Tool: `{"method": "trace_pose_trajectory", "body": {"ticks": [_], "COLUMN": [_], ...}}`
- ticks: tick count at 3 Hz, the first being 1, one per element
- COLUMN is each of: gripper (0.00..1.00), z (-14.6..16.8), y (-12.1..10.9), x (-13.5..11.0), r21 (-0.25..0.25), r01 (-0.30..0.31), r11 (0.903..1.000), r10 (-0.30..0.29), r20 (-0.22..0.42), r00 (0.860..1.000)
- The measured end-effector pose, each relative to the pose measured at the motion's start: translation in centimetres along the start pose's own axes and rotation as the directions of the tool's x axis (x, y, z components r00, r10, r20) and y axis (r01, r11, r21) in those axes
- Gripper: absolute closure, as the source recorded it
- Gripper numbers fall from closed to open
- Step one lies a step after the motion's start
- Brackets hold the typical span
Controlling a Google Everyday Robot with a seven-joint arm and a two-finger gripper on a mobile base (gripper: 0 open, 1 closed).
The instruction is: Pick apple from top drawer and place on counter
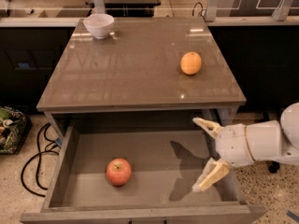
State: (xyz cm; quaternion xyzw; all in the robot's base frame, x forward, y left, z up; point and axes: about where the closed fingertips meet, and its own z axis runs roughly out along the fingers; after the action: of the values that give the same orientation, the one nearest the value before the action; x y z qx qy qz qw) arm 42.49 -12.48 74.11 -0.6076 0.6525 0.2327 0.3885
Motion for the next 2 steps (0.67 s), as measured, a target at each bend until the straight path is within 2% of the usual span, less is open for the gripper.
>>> {"method": "trace_pose_trajectory", "body": {"ticks": [1,2], "gripper": [0.00,0.00], "z": [2.2,8.2], "y": [1.0,2.0], "x": [0.4,-0.4], "r21": [-0.008,-0.061], "r01": [-0.008,-0.014], "r11": [0.9999,0.9980], "r10": [0.008,0.017], "r20": [0.013,0.046], "r00": [1.000,0.999]}}
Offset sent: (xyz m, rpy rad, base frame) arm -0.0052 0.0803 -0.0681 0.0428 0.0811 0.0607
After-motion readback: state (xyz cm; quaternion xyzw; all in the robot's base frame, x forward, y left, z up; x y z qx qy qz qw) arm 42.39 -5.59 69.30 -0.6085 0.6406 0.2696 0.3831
